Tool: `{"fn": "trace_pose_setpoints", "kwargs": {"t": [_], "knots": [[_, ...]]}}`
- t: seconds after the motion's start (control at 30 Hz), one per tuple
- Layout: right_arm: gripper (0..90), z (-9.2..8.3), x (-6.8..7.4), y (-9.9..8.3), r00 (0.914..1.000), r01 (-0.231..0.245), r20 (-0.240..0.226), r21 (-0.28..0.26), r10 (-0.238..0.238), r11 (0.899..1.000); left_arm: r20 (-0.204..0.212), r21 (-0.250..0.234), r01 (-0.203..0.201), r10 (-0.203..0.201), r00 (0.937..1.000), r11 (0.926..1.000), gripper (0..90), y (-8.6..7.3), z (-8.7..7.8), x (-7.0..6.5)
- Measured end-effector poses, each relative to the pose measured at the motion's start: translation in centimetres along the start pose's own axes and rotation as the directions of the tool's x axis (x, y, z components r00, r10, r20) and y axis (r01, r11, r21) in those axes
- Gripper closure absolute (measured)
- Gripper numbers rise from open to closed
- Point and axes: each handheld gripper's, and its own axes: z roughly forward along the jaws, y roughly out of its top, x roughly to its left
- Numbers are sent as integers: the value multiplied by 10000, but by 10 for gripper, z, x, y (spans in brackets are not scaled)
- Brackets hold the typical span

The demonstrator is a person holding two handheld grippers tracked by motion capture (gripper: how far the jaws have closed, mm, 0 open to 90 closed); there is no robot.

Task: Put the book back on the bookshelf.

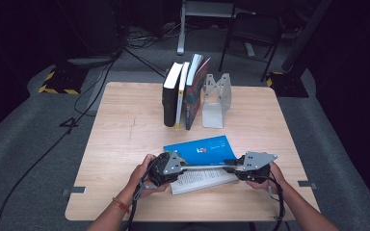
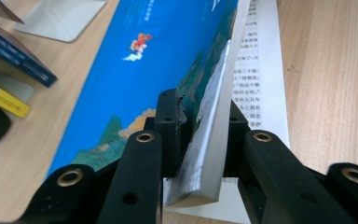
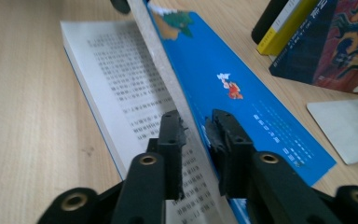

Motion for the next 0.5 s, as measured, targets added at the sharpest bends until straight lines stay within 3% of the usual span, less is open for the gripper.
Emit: {"fn": "trace_pose_setpoints", "kwargs": {"t": [0.03,0.07,0.13,0.23,0.27,0.3,0.33,0.37,0.4,0.43,0.47,0.5], "knots": [[628,-1,-2,-2,9999,-13,-135,-90,11,10000,-5,32,-4,4,10000,10000,759,-2,1,-1],[523,-1,-7,-8,9997,-194,123,195,191,9996,30,2,28,-28,10000,10000,765,-4,0,0],[514,-1,-11,-15,9997,-220,146,356,215,9991,115,-68,57,-56,9999,10000,767,-7,-2,2],[542,-1,-17,-24,9973,-520,558,600,487,9968,150,-67,54,-53,9999,10000,764,-10,-4,6],[610,-1,-19,-27,9953,-674,729,562,633,9961,146,-132,139,-137,9998,9998,764,-13,-5,8],[670,-2,-19,-28,9936,-806,804,161,790,9966,231,-290,384,-377,9990,9988,763,-16,-7,13],[670,-2,-19,-28,9936,-806,804,161,790,9966,231,-290,384,-377,9990,9988,753,-16,-7,13],[685,-2,-17,-26,9940,-580,939,192,559,9981,396,-292,739,-727,9966,9968,753,-18,-10,20],[685,-2,-17,-26,9940,-580,939,192,559,9981,396,-292,739,-727,9966,9968,691,-18,-10,20],[706,-2,-10,-20,9931,-157,1169,292,121,9995,541,-375,1064,-1043,9931,9936,691,-20,-14,23],[720,-3,-8,-16,9933,-47,1156,208,23,9998,638,-315,1211,-1189,9909,9921,594,-20,-16,24],[728,-3,-7,-15,9934,50,1146,214,-75,9998,432,-151,1057,-1050,9935,9943,543,-18,-18,21]]}}
